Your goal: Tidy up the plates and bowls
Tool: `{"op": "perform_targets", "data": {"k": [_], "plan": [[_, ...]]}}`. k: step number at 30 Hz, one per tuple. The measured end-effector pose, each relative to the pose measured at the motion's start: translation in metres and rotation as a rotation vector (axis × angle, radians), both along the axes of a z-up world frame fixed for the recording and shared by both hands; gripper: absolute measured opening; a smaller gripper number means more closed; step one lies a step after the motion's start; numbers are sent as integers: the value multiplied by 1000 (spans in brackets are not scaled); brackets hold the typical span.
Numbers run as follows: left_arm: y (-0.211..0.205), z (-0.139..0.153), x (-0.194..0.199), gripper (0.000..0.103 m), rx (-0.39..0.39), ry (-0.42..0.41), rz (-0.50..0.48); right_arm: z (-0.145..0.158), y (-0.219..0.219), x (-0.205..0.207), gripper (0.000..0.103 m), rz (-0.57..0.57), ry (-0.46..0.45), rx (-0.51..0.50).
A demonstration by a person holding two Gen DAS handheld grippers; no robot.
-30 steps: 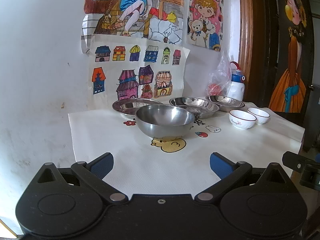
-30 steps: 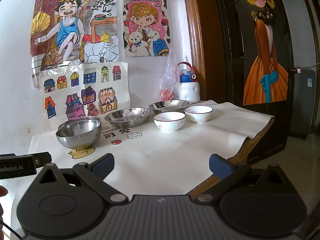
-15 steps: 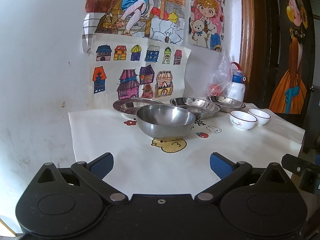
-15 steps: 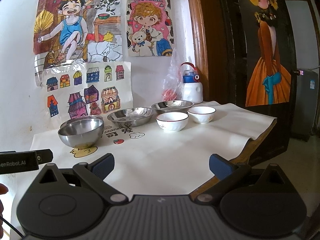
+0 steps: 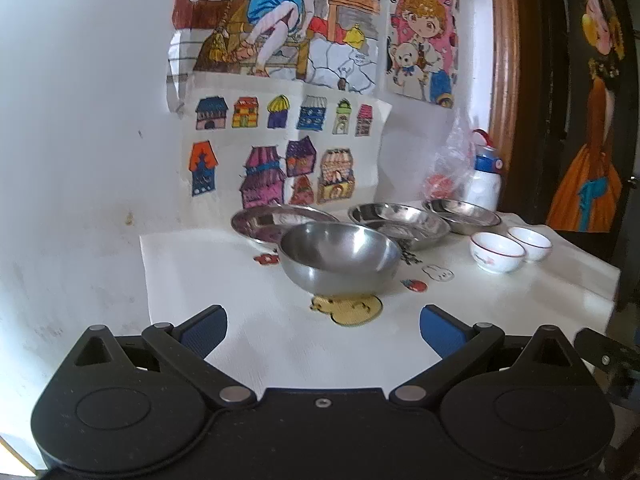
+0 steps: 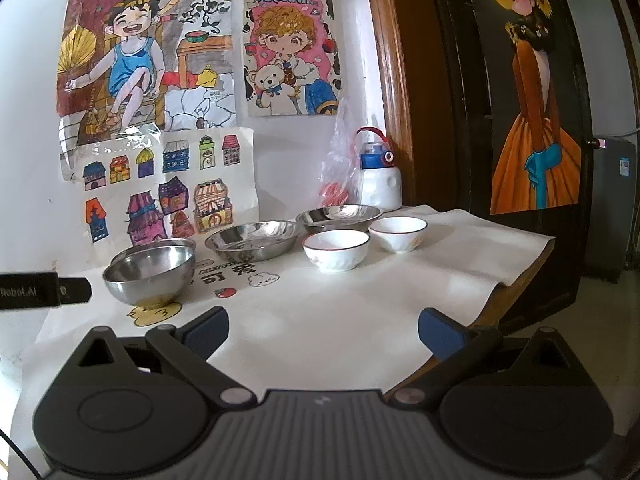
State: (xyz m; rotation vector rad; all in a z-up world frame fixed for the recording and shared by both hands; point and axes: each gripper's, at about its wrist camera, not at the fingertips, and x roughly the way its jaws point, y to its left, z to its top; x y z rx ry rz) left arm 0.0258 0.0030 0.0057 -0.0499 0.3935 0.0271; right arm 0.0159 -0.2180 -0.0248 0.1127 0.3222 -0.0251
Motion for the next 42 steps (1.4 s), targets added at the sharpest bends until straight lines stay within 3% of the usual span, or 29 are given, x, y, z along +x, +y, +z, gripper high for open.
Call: {"op": "perform_targets", "data": {"k": [7, 13, 19, 22, 27, 32, 37, 42], "plan": [[-5, 22, 32, 102, 13, 52, -43, 6, -24, 28, 103, 80, 47, 3], [-21, 52, 72, 102, 89, 79, -107, 22, -50, 60, 103, 160, 76, 14], [-33, 74, 129, 102, 50, 185, -182, 41, -77, 102, 103, 261, 137, -6], [-41, 83, 153, 102, 28, 187, -224, 50, -88, 121, 103, 280, 150, -25], [-63, 95, 198, 102, 70, 124, -238, 62, -110, 170, 103, 299, 188, -30], [-92, 100, 256, 102, 134, 123, -244, 64, -124, 223, 103, 272, 191, -92], [-118, 92, 314, 102, 174, 141, -269, 62, -141, 281, 103, 228, 214, -72], [-135, 79, 364, 102, 177, 168, -285, 50, -155, 335, 103, 197, 302, -62]]}}
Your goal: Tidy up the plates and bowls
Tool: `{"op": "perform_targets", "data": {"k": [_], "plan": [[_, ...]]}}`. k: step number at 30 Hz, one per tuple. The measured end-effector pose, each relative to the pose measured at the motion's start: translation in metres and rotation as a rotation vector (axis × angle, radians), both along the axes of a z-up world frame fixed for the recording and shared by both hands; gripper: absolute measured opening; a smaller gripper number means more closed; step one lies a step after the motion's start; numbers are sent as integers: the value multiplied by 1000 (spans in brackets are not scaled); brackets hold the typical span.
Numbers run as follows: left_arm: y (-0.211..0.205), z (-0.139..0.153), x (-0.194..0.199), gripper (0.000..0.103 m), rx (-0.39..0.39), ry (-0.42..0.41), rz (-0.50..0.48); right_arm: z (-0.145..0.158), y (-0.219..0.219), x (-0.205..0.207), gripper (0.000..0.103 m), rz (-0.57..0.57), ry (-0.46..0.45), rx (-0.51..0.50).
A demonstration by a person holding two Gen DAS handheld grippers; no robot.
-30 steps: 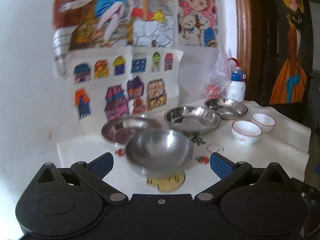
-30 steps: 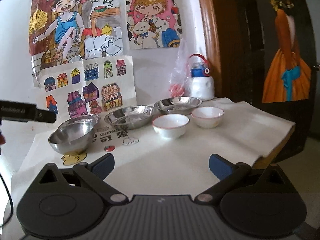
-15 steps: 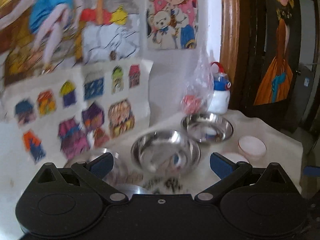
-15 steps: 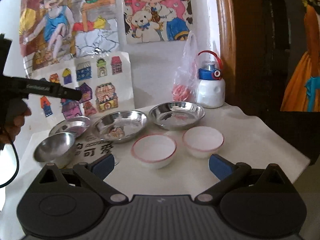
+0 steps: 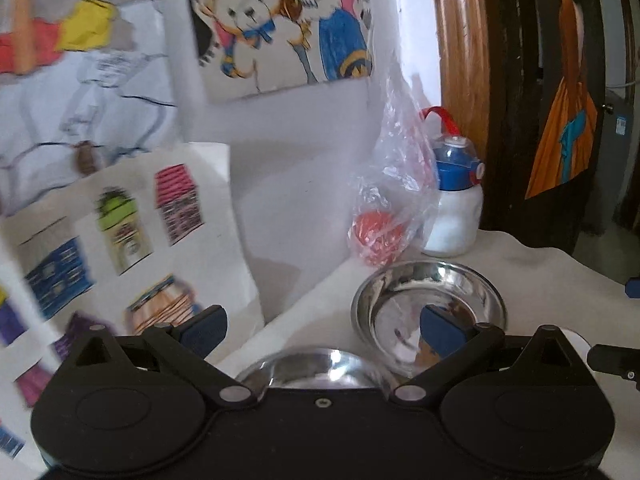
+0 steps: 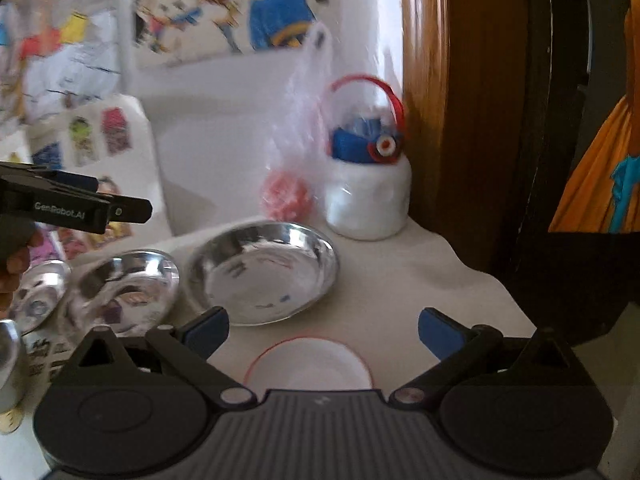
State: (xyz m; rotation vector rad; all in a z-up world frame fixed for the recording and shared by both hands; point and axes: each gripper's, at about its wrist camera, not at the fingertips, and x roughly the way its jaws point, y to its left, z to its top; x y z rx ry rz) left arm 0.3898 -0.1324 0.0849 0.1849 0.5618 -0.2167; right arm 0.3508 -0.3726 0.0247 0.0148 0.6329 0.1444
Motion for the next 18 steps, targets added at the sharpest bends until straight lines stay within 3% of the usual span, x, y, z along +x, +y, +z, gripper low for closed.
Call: {"op": "perform_targets", "data": {"k": [8, 16, 18], "plan": [[-20, -30, 74, 102, -34, 128, -19, -24, -13, 53, 103, -60, 89, 57], [-39, -54, 119, 102, -62, 223, -21, -44, -14, 91, 102, -60, 193, 147], [-41, -59, 126, 102, -55, 243, -25, -49, -14, 97, 97, -39, 218, 177]]}}
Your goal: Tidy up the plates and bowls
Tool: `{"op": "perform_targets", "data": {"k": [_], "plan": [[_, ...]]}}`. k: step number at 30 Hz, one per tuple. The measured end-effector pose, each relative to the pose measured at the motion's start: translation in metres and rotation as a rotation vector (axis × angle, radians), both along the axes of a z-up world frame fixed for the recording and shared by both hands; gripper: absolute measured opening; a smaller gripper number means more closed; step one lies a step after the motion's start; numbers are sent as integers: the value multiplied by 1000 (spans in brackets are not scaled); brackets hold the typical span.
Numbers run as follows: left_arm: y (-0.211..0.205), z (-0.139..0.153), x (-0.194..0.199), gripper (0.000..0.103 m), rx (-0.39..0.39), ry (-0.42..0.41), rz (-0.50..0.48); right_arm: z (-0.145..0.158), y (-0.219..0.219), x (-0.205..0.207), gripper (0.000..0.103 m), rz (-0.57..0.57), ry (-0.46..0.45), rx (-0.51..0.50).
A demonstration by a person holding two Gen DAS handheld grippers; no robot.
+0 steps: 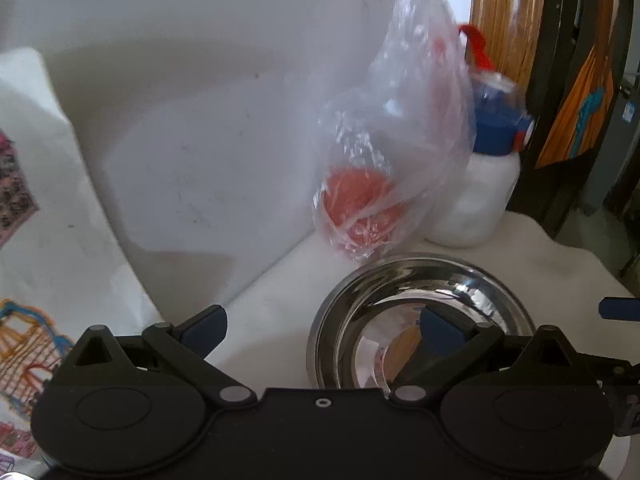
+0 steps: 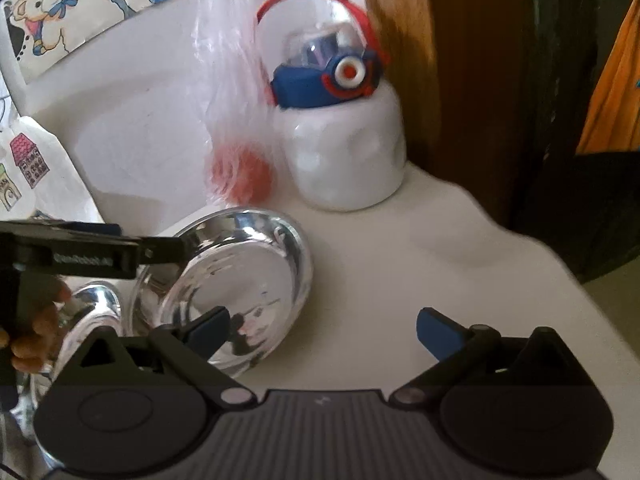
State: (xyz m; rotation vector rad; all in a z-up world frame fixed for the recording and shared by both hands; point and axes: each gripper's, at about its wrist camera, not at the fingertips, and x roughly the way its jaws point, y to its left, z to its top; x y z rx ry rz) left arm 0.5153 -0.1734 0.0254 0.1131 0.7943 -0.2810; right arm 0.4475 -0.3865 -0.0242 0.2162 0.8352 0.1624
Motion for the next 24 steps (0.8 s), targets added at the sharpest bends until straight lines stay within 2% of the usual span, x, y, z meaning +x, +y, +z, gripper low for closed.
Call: {"op": "perform_targets", "data": {"k": [8, 10, 12, 14, 16, 20, 22, 23, 24], "plan": [[10, -19, 11, 102, -46, 103, 10, -11, 11, 6, 81, 30, 48, 12], [14, -22, 13, 102, -58, 124, 18, -11, 12, 7, 73, 33, 47, 17], [17, -25, 16, 95, -73, 149, 21, -11, 12, 6, 60, 32, 51, 23], [21, -27, 19, 91, -102, 179, 24, -12, 13, 7, 55, 32, 60, 33], [26, -29, 21, 87, -138, 209, 30, -12, 12, 9, 46, 32, 73, 45], [35, -30, 24, 72, -189, 238, 58, -11, 9, 12, 31, 27, 96, 93], [36, -30, 27, 57, -215, 250, 59, -9, 10, 13, 25, 20, 100, 96], [37, -30, 27, 45, -226, 257, 61, -8, 11, 13, 20, 20, 99, 98], [38, -30, 28, 39, -235, 261, 66, -6, 13, 13, 20, 13, 99, 85]]}}
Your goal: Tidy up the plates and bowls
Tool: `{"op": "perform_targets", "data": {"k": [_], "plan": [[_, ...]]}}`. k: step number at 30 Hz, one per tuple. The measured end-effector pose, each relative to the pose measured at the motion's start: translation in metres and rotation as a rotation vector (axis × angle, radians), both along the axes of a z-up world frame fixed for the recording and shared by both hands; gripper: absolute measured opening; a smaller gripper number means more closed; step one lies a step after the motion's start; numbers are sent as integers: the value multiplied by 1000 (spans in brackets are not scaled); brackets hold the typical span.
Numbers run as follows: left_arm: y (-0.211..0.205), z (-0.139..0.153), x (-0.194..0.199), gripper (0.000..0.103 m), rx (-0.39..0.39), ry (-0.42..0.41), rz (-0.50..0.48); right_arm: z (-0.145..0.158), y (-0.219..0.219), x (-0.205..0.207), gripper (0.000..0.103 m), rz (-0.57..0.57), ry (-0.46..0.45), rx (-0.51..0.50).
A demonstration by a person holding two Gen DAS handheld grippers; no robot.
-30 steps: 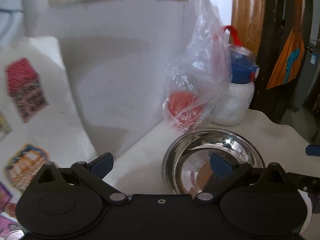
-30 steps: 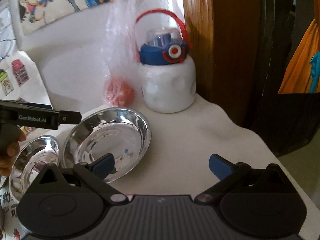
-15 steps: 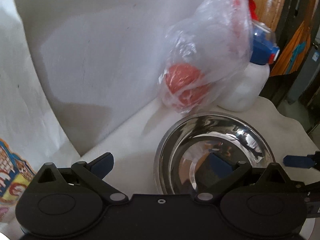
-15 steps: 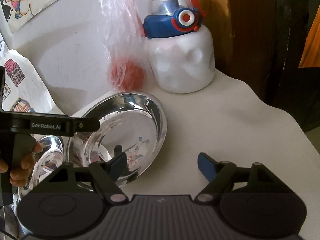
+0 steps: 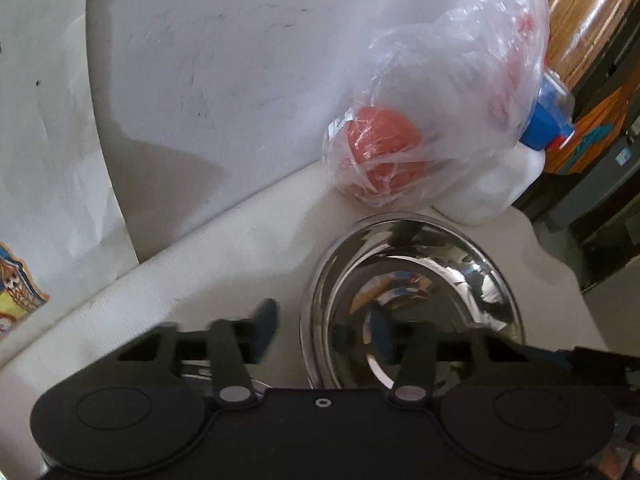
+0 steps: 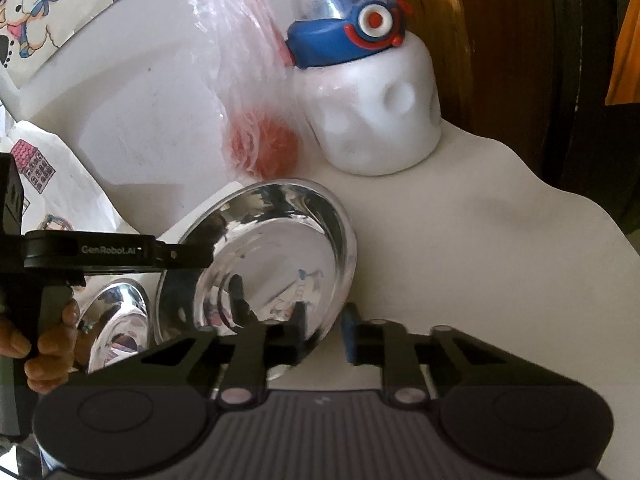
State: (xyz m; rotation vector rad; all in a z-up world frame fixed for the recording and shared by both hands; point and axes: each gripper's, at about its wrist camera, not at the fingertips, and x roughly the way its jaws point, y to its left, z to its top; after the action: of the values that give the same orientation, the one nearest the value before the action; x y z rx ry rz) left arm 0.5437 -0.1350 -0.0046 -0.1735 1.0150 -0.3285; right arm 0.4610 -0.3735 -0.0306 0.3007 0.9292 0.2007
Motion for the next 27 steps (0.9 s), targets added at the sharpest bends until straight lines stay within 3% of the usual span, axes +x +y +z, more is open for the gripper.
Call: {"op": "perform_targets", "data": {"k": [4, 7, 15, 22, 27], "plan": [[-2, 4, 2, 33, -1, -2, -5, 4, 4, -3, 20, -24, -18, -37], [-4, 7, 0, 28, 1, -15, 4, 13, -2, -8, 18, -51, -38, -3], [-7, 44, -20, 28, -42, -78, 7, 50, 5, -33, 18, -48, -100, -11], [23, 71, -48, 28, -28, -113, 26, 66, 49, -50, 19, 30, -117, -24], [55, 79, -78, 28, 22, -119, 72, 56, 91, -55, 19, 95, -91, -48]]}}
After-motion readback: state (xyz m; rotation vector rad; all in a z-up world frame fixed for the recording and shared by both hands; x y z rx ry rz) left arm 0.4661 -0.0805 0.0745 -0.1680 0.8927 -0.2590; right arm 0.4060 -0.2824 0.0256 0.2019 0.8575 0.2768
